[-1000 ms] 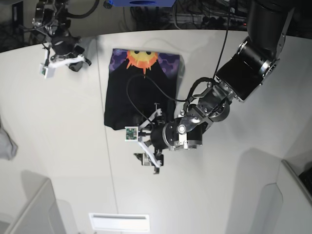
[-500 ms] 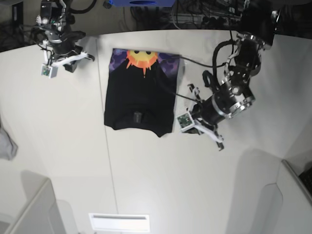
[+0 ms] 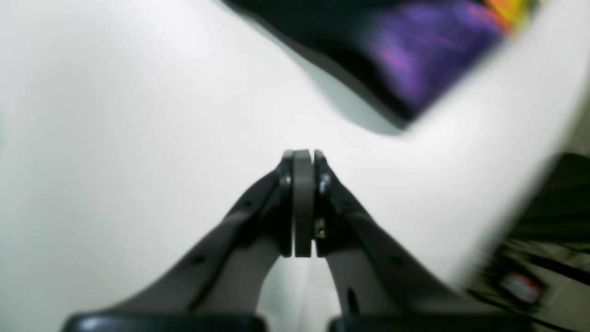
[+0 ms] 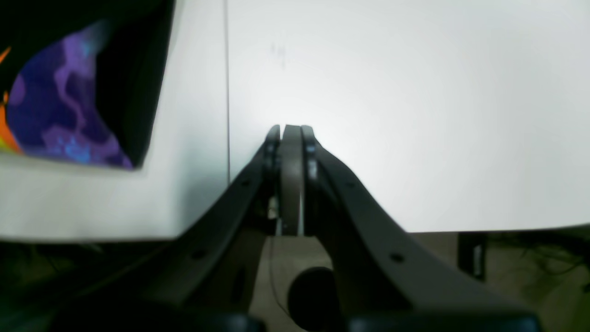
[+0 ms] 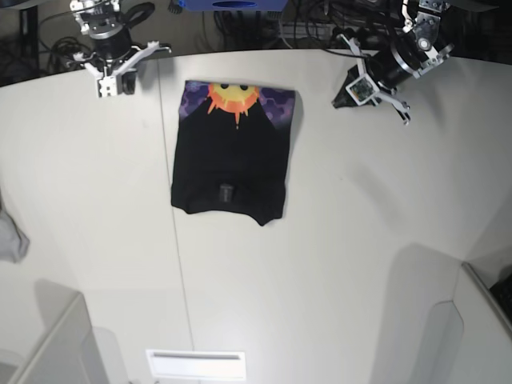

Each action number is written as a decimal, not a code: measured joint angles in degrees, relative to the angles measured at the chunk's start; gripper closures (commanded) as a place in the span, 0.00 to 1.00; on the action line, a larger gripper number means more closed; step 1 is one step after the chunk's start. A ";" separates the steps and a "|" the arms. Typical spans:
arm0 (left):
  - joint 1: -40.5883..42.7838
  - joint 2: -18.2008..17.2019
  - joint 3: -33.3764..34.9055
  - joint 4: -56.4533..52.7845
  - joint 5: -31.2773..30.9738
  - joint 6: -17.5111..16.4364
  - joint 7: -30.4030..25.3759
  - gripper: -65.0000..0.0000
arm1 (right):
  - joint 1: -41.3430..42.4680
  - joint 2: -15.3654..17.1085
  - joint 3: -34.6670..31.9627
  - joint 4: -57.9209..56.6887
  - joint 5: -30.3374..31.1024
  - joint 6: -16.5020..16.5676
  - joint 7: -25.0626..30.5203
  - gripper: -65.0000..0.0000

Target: Fold the T-shirt properly

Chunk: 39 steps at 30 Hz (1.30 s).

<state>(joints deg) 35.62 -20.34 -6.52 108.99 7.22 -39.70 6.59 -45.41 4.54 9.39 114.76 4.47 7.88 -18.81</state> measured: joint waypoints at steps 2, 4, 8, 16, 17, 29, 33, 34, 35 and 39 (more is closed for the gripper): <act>2.38 0.00 -0.26 -1.14 -0.17 -0.81 -1.88 1.00 | -1.01 0.00 0.02 0.00 -1.40 1.31 0.17 1.00; 4.13 -0.17 -0.52 -3.06 0.00 -0.66 -2.91 1.00 | -2.27 0.00 0.00 0.00 -3.52 3.69 0.22 1.00; 9.49 -0.24 -2.43 -5.51 -0.02 -0.02 -5.51 1.00 | -6.64 0.00 0.02 0.00 -12.85 5.57 0.17 1.00; 18.14 2.62 -7.45 -9.55 -0.15 0.22 -6.27 1.00 | -14.73 0.00 -0.17 0.00 -16.94 5.88 -4.22 1.00; 18.71 2.95 -7.52 -10.99 -0.17 0.22 -6.36 1.00 | -15.06 0.15 -0.26 0.00 -17.11 5.86 -6.99 1.00; 12.04 8.46 -4.02 -38.77 0.02 0.31 -15.21 1.00 | -11.32 5.25 -10.95 -14.84 -16.37 6.01 -11.06 1.00; 7.10 8.17 1.42 -51.91 0.00 0.55 -18.36 1.00 | -6.58 9.29 -13.25 -23.71 -8.96 5.66 -11.21 1.00; 5.75 8.50 2.89 -54.95 0.24 0.61 -19.06 1.00 | -5.40 10.54 -13.90 -25.88 -6.25 5.81 -11.23 1.00; 4.42 8.81 4.00 -58.03 -0.13 0.20 -20.61 1.00 | -4.15 11.69 -14.93 -28.04 -3.58 5.49 -10.91 1.00; -1.55 8.90 7.43 -70.34 -0.50 2.62 -24.28 1.00 | 3.56 14.73 -19.74 -39.01 3.98 5.70 -9.75 1.00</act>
<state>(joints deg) 34.06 -11.44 0.91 38.65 6.72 -37.08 -17.69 -41.85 19.27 -10.35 75.75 8.45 13.58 -28.56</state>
